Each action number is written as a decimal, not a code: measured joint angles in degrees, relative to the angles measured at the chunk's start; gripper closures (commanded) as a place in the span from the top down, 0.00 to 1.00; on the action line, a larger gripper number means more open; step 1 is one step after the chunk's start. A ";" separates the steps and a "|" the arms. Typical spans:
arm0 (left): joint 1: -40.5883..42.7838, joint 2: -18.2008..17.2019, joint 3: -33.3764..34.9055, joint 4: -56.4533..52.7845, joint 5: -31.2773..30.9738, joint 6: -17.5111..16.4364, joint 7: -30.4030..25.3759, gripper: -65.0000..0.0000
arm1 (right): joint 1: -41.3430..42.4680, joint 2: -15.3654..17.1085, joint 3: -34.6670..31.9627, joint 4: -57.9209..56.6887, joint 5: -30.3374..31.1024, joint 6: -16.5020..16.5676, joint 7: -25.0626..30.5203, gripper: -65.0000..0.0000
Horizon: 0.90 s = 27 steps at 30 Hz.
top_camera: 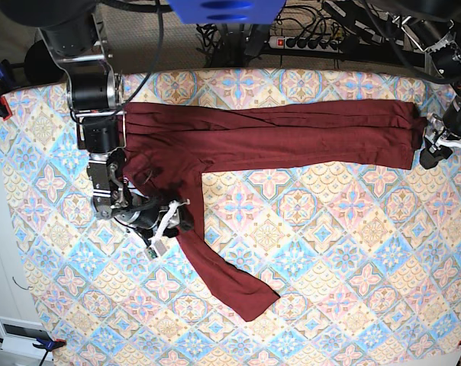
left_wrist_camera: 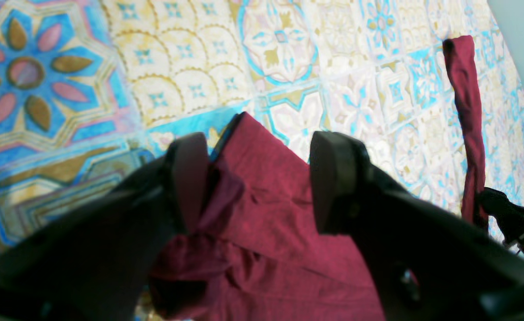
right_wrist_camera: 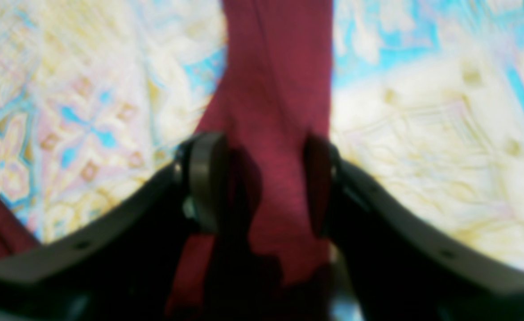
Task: Layout the t-shirt on the table in an organized manner, then fold the t-shirt properly
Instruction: 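Grasp the hanging sleeve with the right gripper and fold it onto the shirt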
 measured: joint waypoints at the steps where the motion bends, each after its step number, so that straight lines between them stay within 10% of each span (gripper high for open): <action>1: 0.00 0.02 0.00 0.00 0.00 -0.02 0.00 0.56 | 0.20 -0.02 -0.81 -0.61 0.44 0.07 0.44 0.42; 8: 0.13 0.00 0.00 0.00 0.00 -0.11 0.00 0.56 | 0.55 0.11 -5.66 -3.19 0.81 -0.35 5.92 0.00; 27: 0.02 0.00 0.04 0.00 -0.09 -0.13 0.00 0.56 | -16.52 0.11 -6.43 44.24 -0.66 0.28 -16.09 0.01</action>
